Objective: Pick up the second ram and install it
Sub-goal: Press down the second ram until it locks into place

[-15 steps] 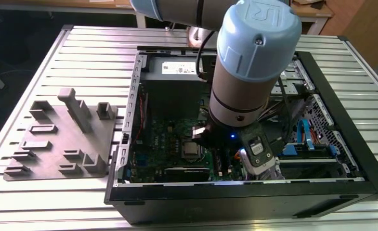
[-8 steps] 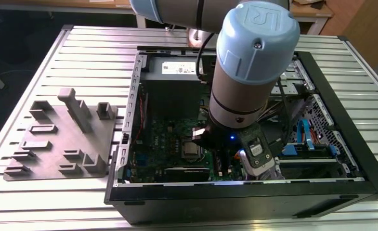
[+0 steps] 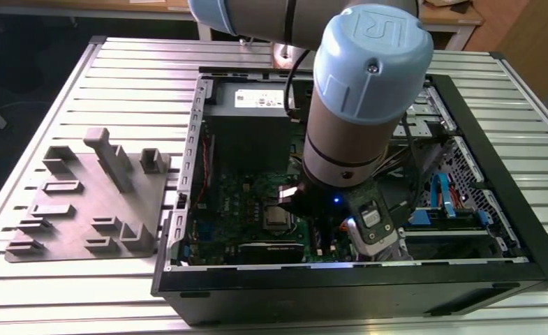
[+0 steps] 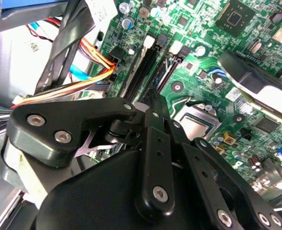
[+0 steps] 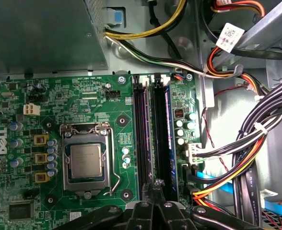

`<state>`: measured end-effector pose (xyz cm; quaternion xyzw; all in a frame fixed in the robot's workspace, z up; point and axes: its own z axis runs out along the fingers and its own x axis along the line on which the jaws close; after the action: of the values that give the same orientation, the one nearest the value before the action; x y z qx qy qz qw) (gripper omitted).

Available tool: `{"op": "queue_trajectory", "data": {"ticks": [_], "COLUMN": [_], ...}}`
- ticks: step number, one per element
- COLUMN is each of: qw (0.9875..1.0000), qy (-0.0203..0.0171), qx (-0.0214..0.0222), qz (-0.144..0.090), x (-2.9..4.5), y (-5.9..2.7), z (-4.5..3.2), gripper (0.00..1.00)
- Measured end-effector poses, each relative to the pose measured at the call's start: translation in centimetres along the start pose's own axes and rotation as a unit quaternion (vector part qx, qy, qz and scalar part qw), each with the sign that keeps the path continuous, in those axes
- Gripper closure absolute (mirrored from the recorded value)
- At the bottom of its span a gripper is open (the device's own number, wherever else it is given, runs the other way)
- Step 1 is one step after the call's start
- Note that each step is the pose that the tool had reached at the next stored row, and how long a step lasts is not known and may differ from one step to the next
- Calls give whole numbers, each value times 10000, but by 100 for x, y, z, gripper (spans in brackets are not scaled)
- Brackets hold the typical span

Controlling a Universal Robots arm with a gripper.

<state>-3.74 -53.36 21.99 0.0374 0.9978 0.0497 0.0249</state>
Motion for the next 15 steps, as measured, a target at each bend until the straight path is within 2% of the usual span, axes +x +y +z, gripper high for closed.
{"op": "queue_trajectory", "data": {"ticks": [12,14,15], "qw": [10000,10000,10000], "qy": [0,-4,-3], "qx": [-2,-19,-15], "qz": [0,1,1], "x": [1,-1,-2], "y": [-3,4,7], "z": [37,9,-33], "gripper": [93,93,93]}}
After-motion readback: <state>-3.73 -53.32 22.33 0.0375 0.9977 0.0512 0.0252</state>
